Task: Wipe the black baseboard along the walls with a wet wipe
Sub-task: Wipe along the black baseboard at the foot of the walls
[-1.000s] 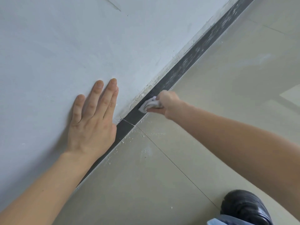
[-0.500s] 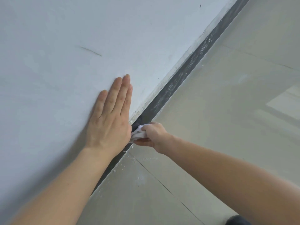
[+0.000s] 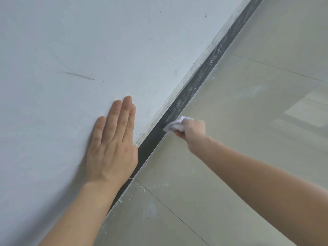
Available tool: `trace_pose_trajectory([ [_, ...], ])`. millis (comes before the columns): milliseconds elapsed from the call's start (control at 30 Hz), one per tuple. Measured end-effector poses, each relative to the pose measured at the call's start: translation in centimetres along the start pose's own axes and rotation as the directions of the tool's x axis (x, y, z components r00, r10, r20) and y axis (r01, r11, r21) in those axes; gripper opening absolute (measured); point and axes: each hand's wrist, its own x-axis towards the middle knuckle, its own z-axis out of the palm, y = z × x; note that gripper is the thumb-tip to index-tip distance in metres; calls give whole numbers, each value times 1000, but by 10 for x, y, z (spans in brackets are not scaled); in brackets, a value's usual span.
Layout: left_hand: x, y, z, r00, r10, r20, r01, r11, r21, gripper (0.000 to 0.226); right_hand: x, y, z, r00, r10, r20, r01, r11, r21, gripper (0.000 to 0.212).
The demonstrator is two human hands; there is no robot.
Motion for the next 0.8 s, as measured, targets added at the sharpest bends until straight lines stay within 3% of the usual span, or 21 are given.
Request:
trace_pose_trajectory([
  [67, 0, 0, 1, 1000, 3, -9, -3, 1000, 18, 78, -20, 24, 9, 993, 70, 92, -53, 984, -170, 31],
  [167, -1, 0, 1, 1000, 3, -24, -1, 998, 65, 77, -50, 48, 32, 942, 217, 257, -173, 967, -184, 18],
  [300, -1, 0, 0, 1000, 8, -29, -5, 996, 89, 77, -44, 27, 43, 940, 250, 232, -208, 959, -192, 14],
  [433, -2, 1, 4, 999, 6, -41, -2, 995, 101, 79, -25, -14, 32, 977, 150, 155, -118, 973, -197, 9],
  [533, -2, 2, 5, 999, -1, -50, 6, 995, 103, 80, -11, -29, 14, 997, 29, 69, -34, 997, 66, 7],
  [633, -1, 2, 5, 999, 2, -52, 3, 996, 86, 80, -2, -30, -6, 999, -24, 37, 8, 929, 371, 14],
  [700, -2, 2, 5, 999, 3, -47, 2, 995, 96, 81, -14, -16, -8, 992, 22, 124, -58, 954, 294, 18],
  [800, -2, 2, 6, 999, 7, -51, -2, 994, 109, 81, -48, 32, 5, 930, 222, 292, -230, 973, -7, 10],
])
